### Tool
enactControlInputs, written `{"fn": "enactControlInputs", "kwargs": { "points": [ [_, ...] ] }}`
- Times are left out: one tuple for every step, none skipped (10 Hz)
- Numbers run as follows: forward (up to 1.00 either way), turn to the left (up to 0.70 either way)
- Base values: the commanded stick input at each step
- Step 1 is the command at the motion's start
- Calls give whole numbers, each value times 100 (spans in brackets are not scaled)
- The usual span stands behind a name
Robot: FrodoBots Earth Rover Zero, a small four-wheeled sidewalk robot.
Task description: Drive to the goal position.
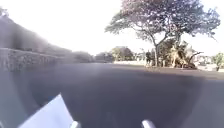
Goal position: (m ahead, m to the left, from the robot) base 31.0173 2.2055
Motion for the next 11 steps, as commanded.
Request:
{"fn": "enactControlInputs", "kwargs": {
  "points": [
    [85, 0],
    [85, 0],
    [85, 0],
    [85, 0],
    [85, 0],
    [85, 0],
    [85, 0],
    [85, 0],
    [85, 0],
    [85, 0],
    [85, 0]
  ]
}}
